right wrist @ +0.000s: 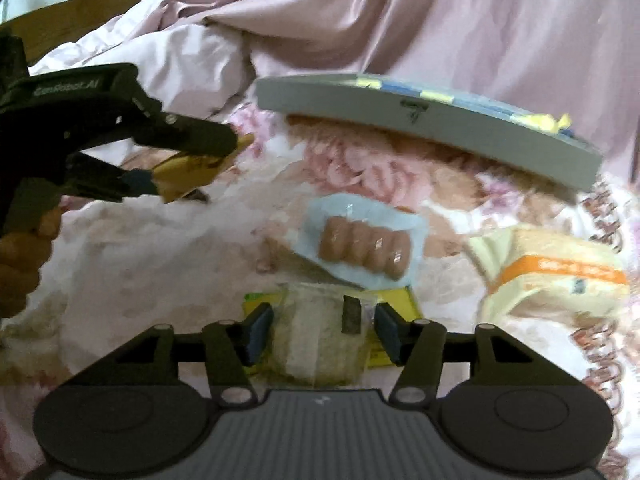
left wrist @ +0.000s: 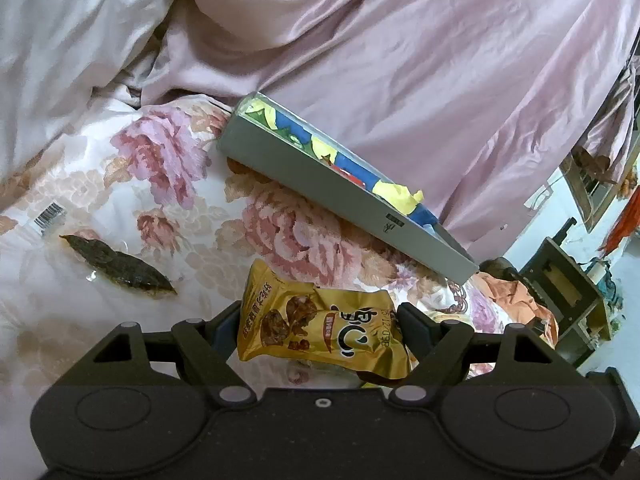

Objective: Organize snacks
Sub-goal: 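Carry the cake with the right gripper while the left carries the yellow bag to the tray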

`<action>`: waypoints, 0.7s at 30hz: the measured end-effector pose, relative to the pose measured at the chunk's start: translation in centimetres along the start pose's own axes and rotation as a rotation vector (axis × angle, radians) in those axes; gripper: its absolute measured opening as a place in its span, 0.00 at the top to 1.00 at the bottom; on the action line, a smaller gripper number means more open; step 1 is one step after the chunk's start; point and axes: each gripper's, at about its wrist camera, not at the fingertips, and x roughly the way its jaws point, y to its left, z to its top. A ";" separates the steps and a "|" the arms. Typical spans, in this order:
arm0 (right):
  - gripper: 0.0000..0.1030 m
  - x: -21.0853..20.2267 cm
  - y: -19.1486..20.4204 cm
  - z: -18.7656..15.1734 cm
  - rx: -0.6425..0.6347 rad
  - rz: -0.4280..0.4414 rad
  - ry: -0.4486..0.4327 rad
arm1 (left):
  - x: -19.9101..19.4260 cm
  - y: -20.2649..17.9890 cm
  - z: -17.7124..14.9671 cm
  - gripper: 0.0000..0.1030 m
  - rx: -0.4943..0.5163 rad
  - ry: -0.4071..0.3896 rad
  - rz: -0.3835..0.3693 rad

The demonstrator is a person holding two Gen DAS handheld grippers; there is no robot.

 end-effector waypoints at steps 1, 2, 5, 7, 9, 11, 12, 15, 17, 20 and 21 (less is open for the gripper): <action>0.40 0.0 0.0 0.0 -0.003 0.007 0.002 | -0.1 -0.1 0.0 0.21 -0.001 -0.003 0.004; 0.41 0.1 -0.1 0.0 0.002 0.017 0.015 | -0.2 -0.2 0.1 0.21 -0.005 -0.007 0.007; 0.46 0.1 -0.5 -0.2 0.039 0.029 0.014 | -0.2 -0.5 0.4 0.21 -0.031 -0.024 0.012; 0.48 0.0 -0.5 -0.2 0.031 0.035 0.008 | -0.1 -0.9 0.7 0.21 -0.028 -0.034 0.018; 0.48 -0.2 -0.5 0.0 0.018 0.039 -0.009 | 0.1 -1.4 1.1 0.21 -0.013 -0.047 0.028; 0.48 -0.7 -0.6 0.5 0.007 0.036 -0.032 | 0.4 -1.6 1.7 0.21 -0.014 -0.055 0.031; 0.48 -0.9 -0.9 0.8 0.007 0.035 -0.044 | 0.7 -1.7 2.1 0.21 -0.021 -0.059 0.032; 0.48 -1.9 -2.1 2.7 0.011 0.027 -0.105 | 1.8 -2.2 3.5 0.21 -0.027 -0.080 0.033; 0.48 -2.3 -2.9 4.3 -0.001 0.013 -0.143 | 2.7 -2.7 4.8 0.21 -0.029 -0.095 0.024; 0.48 -2.7 -4.6 7.1 -0.033 -0.016 -0.194 | 4.3 -3.5 6.8 0.21 -0.028 -0.124 0.000; 0.48 -2.7 -5.3 8.0 -0.041 -0.028 -0.211 | 4.8 -3.8 7.4 0.21 -0.024 -0.132 -0.005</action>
